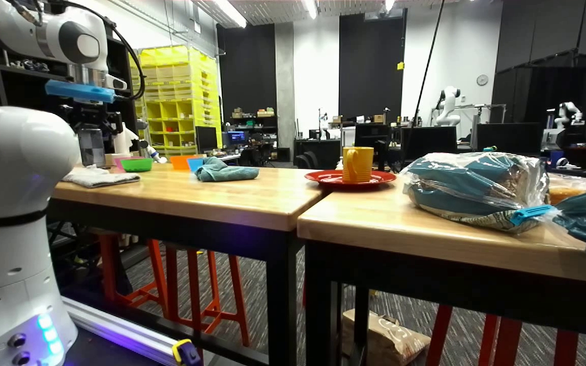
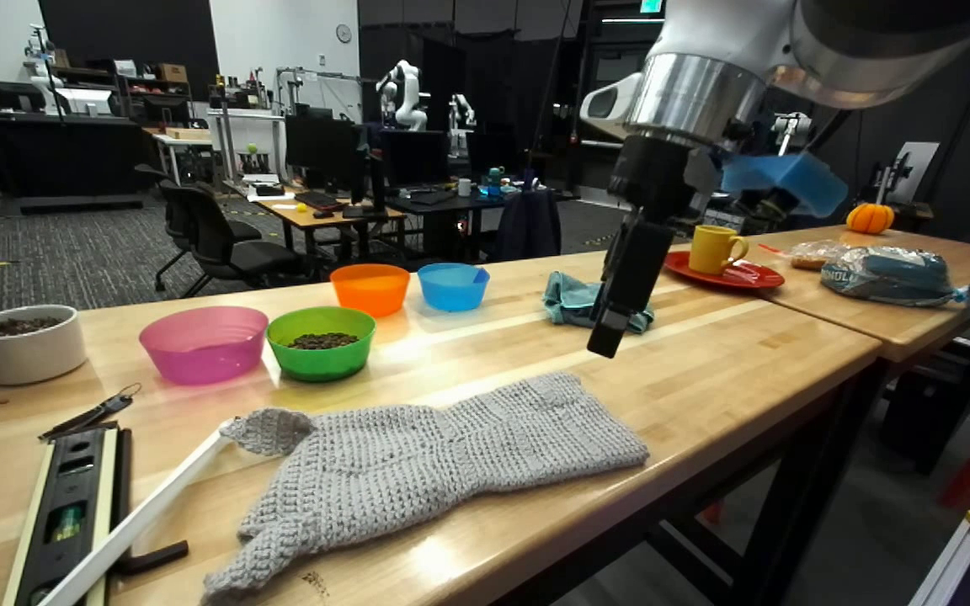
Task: Unfold the grey piece of material on the left
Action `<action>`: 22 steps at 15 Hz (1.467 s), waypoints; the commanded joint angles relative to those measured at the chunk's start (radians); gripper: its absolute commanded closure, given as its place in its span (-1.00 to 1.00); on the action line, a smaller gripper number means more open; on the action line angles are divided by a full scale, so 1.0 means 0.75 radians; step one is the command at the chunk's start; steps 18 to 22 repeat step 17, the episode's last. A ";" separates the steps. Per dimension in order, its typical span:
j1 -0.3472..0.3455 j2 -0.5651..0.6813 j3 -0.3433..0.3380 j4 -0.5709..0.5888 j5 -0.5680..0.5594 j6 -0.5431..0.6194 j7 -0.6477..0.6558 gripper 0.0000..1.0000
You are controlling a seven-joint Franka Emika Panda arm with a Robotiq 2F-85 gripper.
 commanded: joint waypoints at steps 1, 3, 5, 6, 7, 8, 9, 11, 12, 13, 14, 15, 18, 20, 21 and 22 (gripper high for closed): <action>-0.005 -0.125 -0.041 -0.057 -0.008 -0.083 -0.030 -1.00; -0.015 -0.168 -0.052 -0.075 -0.012 -0.113 -0.018 -1.00; -0.031 -0.209 -0.056 -0.096 -0.019 -0.135 0.003 -1.00; -0.047 -0.233 -0.052 -0.110 -0.032 -0.138 0.027 -1.00; -0.064 -0.256 -0.048 -0.125 -0.043 -0.140 0.050 -1.00; -0.077 -0.278 -0.049 -0.137 -0.054 -0.147 0.066 -1.00; -0.093 -0.301 -0.049 -0.148 -0.066 -0.154 0.088 -1.00; -0.128 -0.343 -0.044 -0.171 -0.096 -0.166 0.139 -1.00; -0.141 -0.361 -0.044 -0.180 -0.109 -0.175 0.162 -1.00; -0.159 -0.382 -0.040 -0.191 -0.128 -0.181 0.192 -1.00; -0.174 -0.399 -0.038 -0.198 -0.144 -0.188 0.218 -1.00; -0.187 -0.414 -0.039 -0.203 -0.159 -0.200 0.241 -1.00; -0.208 -0.443 -0.039 -0.214 -0.183 -0.220 0.282 -1.00; -0.208 -0.443 -0.039 -0.214 -0.183 -0.220 0.282 -1.00; -0.208 -0.443 -0.039 -0.214 -0.183 -0.220 0.282 -1.00; -0.208 -0.443 -0.039 -0.214 -0.183 -0.220 0.282 -1.00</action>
